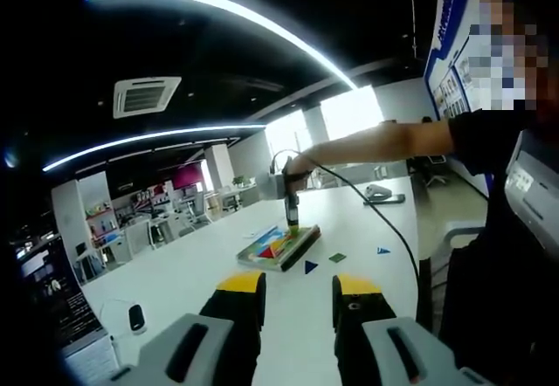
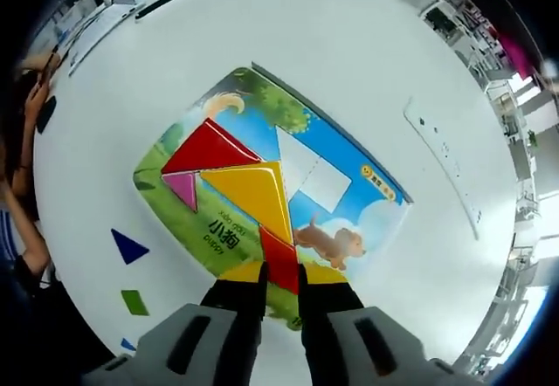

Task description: Pick up the tangram pieces one by one and place each piece onto its matching region on the pattern sheet, fitting the shapes together until the outline on the sheet is completely filled by the tangram pieces

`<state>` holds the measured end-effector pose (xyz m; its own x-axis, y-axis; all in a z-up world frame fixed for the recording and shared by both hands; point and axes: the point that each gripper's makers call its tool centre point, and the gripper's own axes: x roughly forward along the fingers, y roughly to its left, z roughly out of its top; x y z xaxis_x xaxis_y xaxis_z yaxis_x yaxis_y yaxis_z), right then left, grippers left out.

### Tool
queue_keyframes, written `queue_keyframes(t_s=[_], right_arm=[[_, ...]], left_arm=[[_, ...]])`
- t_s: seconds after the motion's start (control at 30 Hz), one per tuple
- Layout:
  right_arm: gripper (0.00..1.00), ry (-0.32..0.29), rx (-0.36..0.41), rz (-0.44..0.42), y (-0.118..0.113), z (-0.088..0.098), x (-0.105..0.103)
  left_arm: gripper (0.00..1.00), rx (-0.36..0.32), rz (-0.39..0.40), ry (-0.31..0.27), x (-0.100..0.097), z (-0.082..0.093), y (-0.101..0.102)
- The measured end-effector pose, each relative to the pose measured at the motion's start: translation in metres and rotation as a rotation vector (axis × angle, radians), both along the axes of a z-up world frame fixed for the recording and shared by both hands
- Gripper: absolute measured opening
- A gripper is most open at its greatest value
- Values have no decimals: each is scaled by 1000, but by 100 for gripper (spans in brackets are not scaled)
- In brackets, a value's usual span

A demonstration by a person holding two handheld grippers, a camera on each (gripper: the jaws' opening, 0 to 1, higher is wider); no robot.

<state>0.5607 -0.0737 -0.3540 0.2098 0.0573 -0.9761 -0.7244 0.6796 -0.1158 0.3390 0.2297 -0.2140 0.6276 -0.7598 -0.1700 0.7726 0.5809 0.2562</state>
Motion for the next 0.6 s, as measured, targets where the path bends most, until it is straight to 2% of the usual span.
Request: queue_keyframes(t_s=[0.07,0.13,0.27,0.37,0.5,0.6], right_arm=[[16,1,-1,15,1,-1,-1],[16,-6,-13,75,2,-1,0],[16,-8,-14,62,2,0,5],[16,-8,-11,44,2,0,3],[17,-15,-9,70,2,0,0],[16,-17,0,49,2,-1,-2]], left_arm=[[32,1,2,1,1,0,0],[32,2,2,1,1,0,0],[32,1,1,0,0,0,0],[32,1,1,0,0,0,1],[32,1,3,0,1,0,1],[32,2,3,1,1,0,1]])
